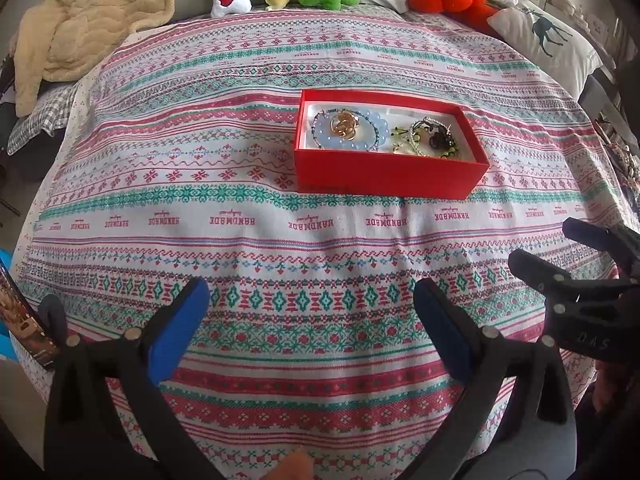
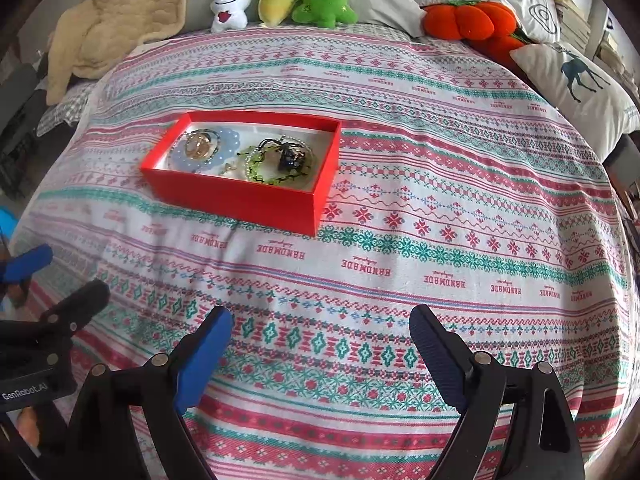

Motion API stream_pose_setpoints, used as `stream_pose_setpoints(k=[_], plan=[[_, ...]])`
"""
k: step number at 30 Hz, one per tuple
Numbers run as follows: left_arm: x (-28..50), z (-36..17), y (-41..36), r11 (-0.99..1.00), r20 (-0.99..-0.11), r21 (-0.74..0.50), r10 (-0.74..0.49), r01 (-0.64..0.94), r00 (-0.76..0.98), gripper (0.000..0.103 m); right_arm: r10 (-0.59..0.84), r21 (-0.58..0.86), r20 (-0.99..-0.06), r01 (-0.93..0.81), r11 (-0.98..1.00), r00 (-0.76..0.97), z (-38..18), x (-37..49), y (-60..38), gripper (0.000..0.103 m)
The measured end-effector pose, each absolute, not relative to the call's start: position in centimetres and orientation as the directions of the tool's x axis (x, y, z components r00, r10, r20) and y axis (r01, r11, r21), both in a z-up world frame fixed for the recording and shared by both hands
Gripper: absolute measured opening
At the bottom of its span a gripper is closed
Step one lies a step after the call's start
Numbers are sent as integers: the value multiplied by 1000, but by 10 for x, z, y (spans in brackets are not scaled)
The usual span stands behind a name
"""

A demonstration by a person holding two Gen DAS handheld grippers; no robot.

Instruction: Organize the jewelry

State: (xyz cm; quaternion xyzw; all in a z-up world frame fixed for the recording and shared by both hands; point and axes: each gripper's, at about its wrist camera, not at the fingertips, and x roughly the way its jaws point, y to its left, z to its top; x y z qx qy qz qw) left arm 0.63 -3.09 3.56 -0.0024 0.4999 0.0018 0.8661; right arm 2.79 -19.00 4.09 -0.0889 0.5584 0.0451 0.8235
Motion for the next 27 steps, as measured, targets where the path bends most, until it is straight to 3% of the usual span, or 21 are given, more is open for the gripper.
stream_pose_setpoints(k=[27], plan=[[7,33,-30,1000,-870,-3,7,-20,492,102,-24,-94,-931,-178,980,363,38,33,-193,92]])
